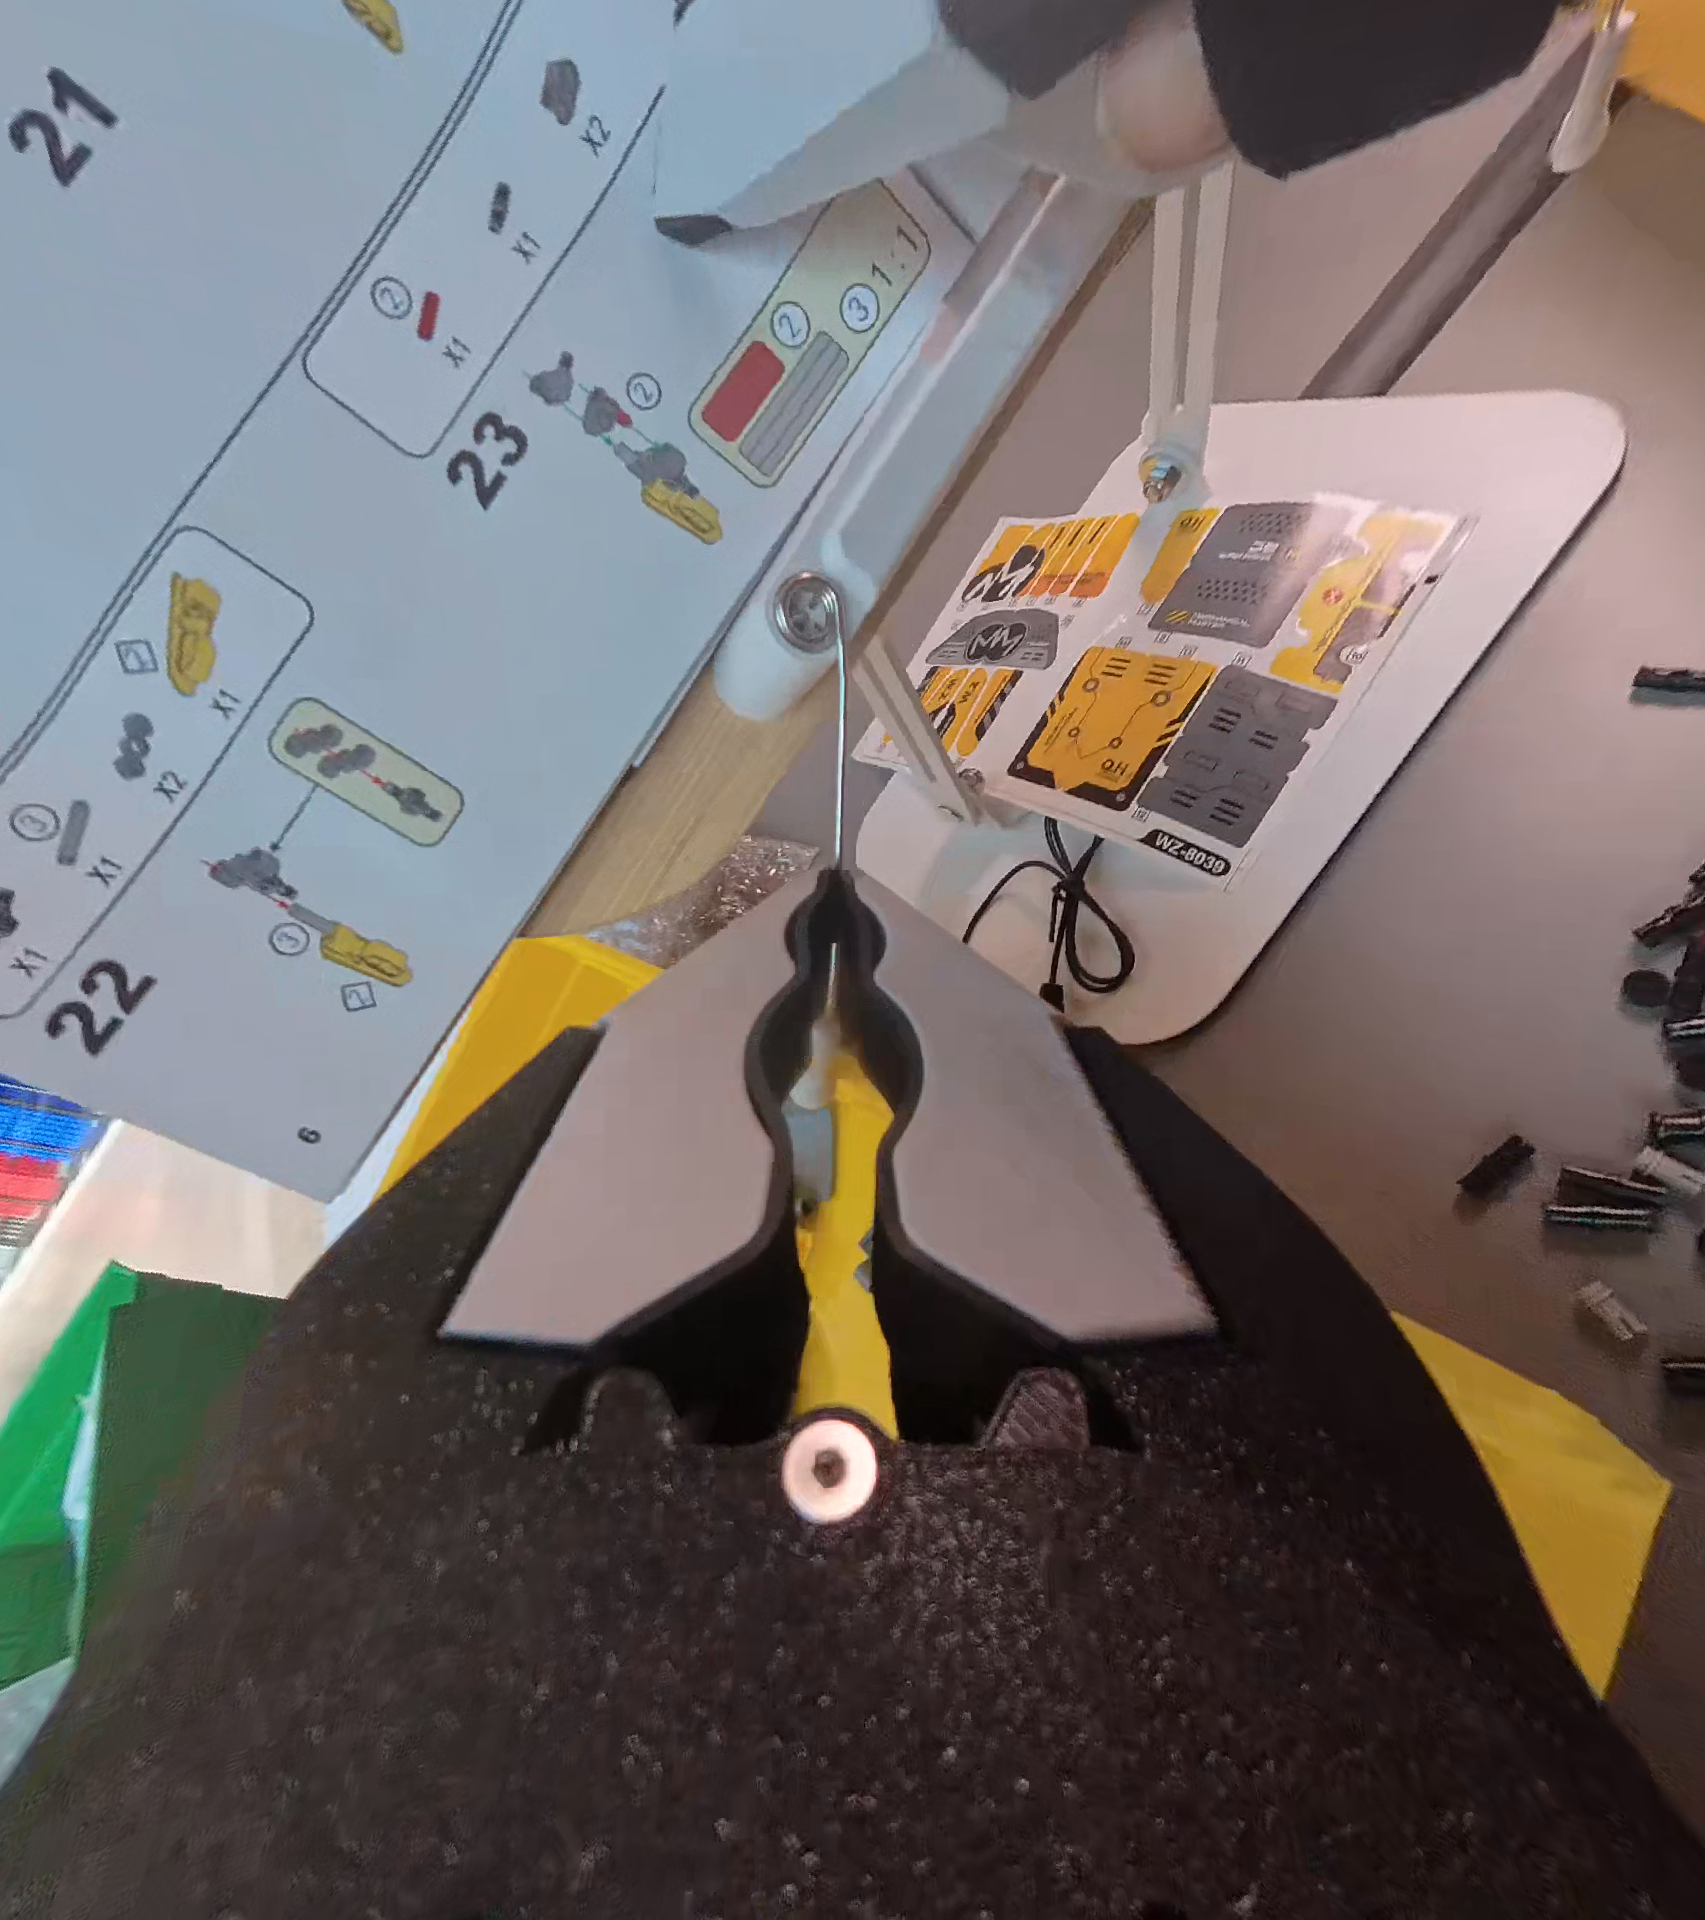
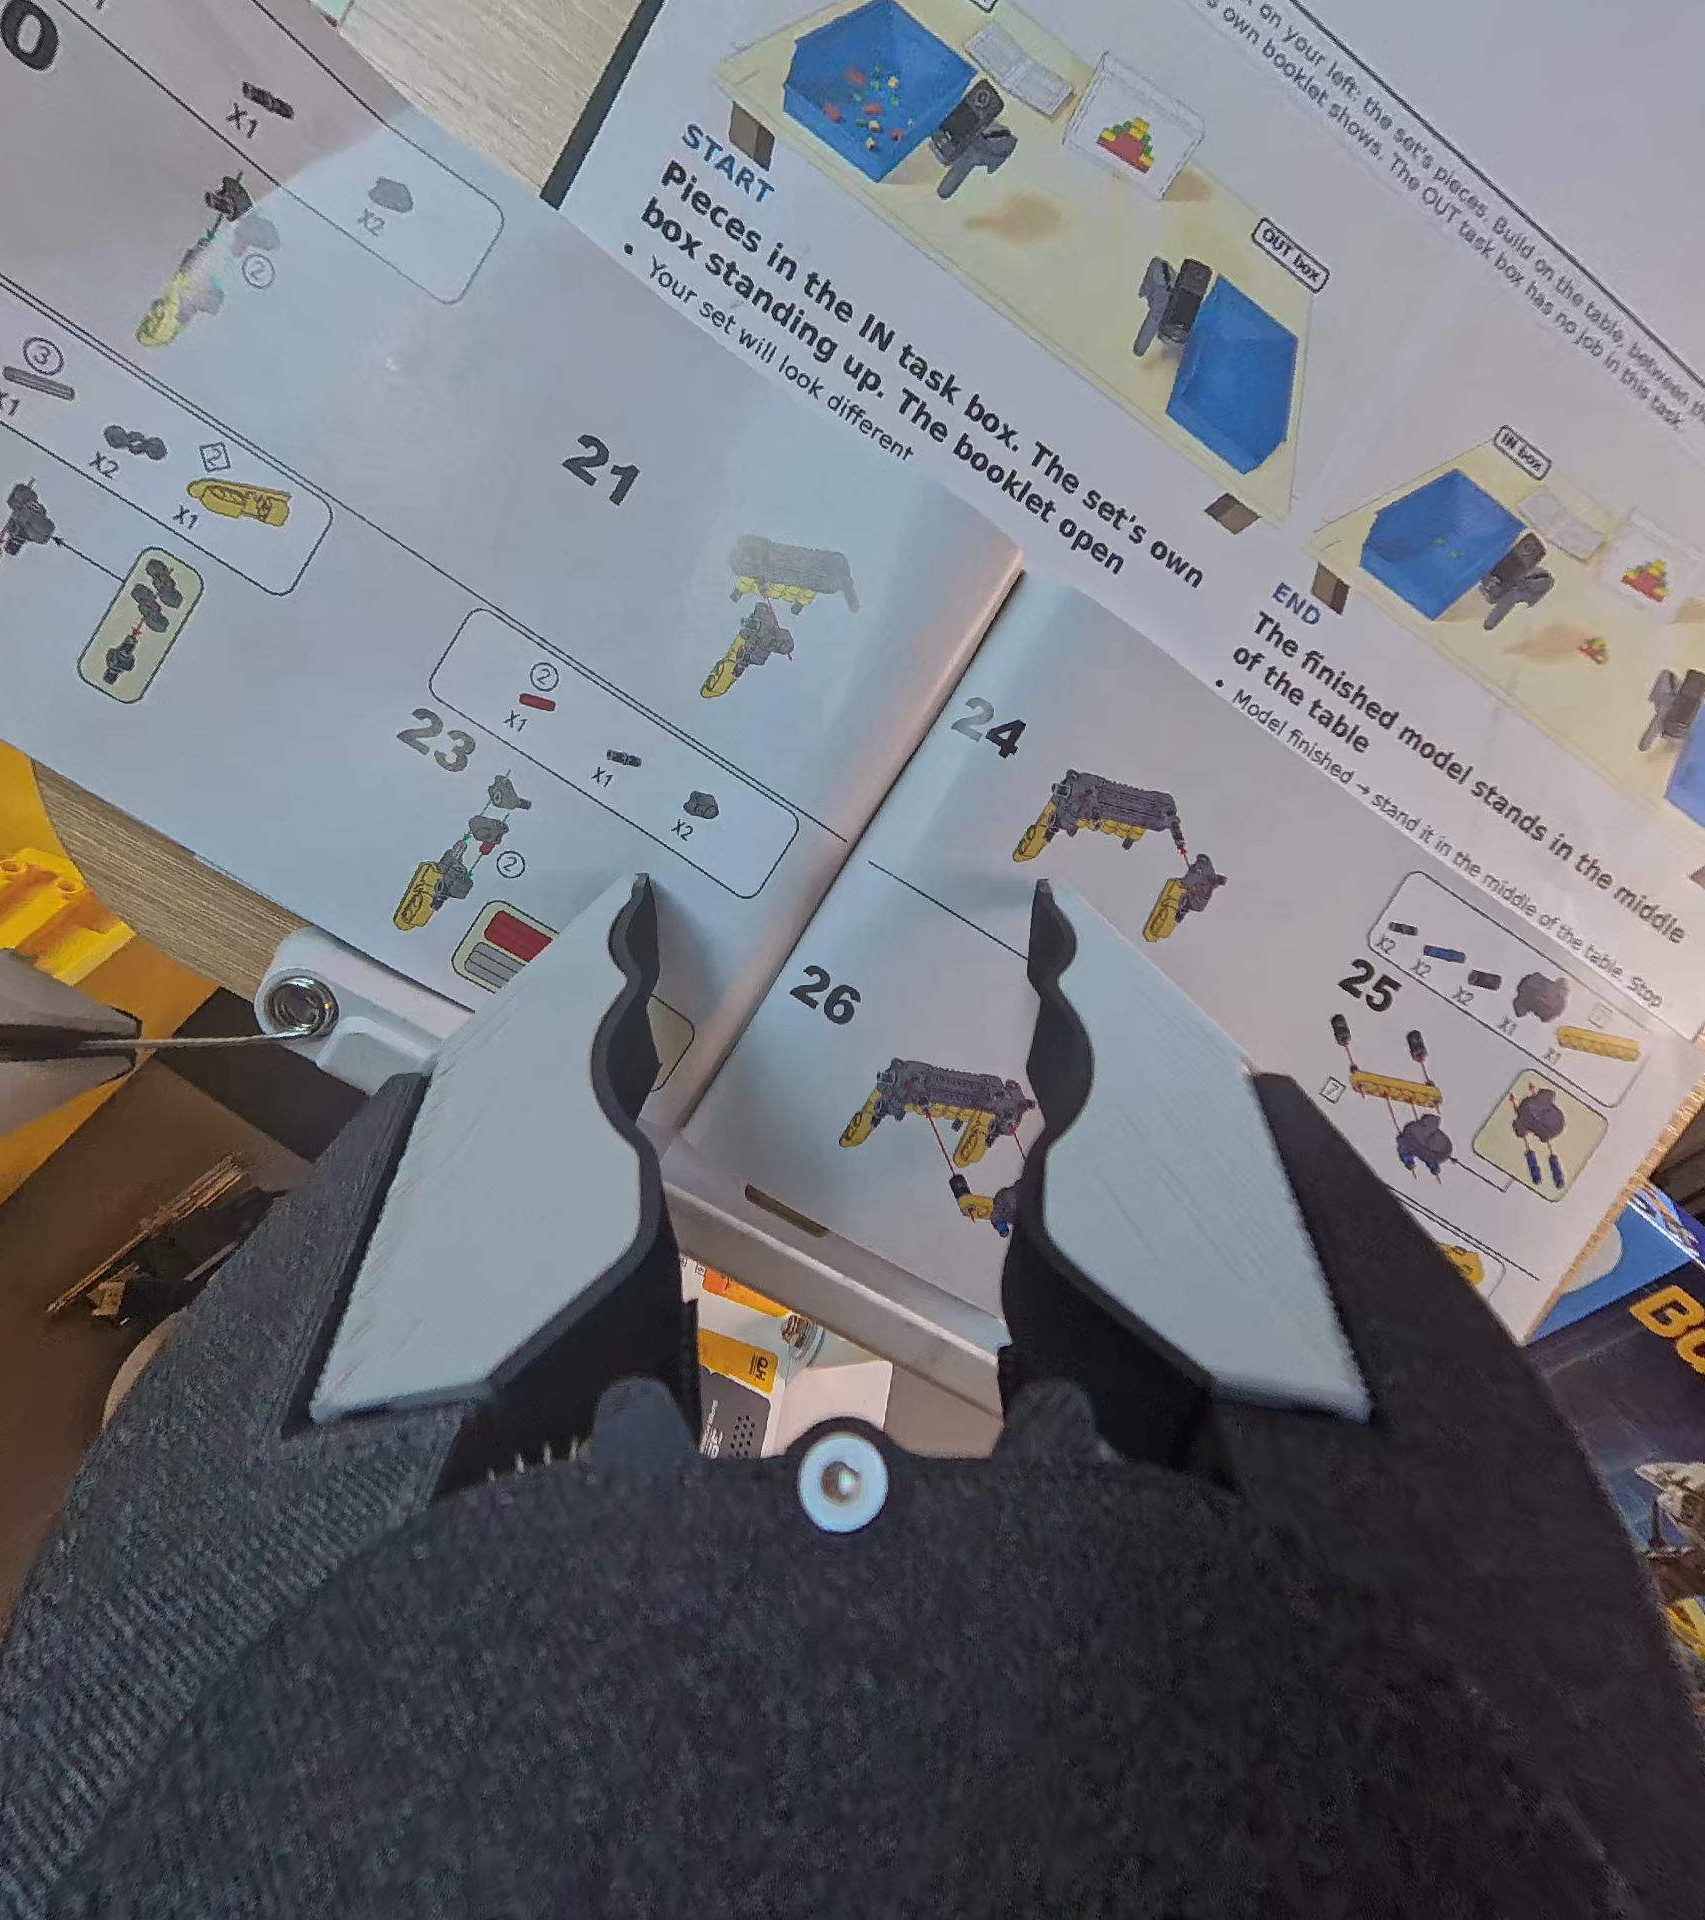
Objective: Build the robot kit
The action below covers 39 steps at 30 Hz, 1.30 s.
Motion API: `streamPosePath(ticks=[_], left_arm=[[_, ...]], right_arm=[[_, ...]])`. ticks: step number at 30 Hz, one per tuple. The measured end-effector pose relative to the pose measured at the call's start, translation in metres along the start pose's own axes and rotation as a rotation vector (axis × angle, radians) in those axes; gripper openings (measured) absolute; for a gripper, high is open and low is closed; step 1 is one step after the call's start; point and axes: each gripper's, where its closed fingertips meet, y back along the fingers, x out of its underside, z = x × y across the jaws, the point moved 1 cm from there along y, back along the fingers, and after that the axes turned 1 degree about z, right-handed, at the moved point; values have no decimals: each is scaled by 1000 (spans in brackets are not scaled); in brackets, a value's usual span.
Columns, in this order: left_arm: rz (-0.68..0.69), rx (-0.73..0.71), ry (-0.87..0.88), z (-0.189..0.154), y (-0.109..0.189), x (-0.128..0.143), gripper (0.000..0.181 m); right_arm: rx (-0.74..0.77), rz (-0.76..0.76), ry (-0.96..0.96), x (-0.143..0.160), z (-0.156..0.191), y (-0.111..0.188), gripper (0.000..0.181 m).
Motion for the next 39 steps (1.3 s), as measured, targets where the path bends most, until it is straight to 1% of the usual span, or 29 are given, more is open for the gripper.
streamPosePath(ticks=[3, 5, 8, 10, 12, 14, 17, 21, 30, 35, 37, 39], left_arm=[[15, -93, -107, 16, 13, -6, 0], [27, -128, -153, 23, 20, -12, 2], [60, -180, -247, 29, 21, -18, 3], [62, -213, -300, 36, 22, -26, 4], [68, -206, -339, 42, 19, -38, 6], [80, -207, -444, 47, 15, -48, 8], [83, -203, -541, 50, 8, -52, 10], [46, -234, -567, 49, 10, -48, 10], [11, -253, -518, 48, 12, -43, 9], [-12, -279, -527, 48, 12, -45, 10], [-19, -275, -498, 49, 11, -43, 10], [-43, -263, -421, 48, 11, -38, 11]], right_arm=[[-3, -7, 3, 0, 1, 0, 71], [0, -15, 1, 0, 1, 0, 71], [1, -20, -2, 0, 1, 0, 70], [1, -27, 0, 0, 2, 0, 69], [2, -33, 4, 0, 3, -1, 67], [0, -34, 0, 0, 3, -1, 66], [-8, -33, -10, 0, 4, -1, 67], [-12, -43, -12, 0, 5, 0, 68], [-23, -39, -6, 0, 5, 1, 68], [-28, -44, -6, 1, 6, 1, 70], [-33, -44, -3, 1, 7, 1, 71], [-39, -43, -1, 2, 7, 2, 71]])
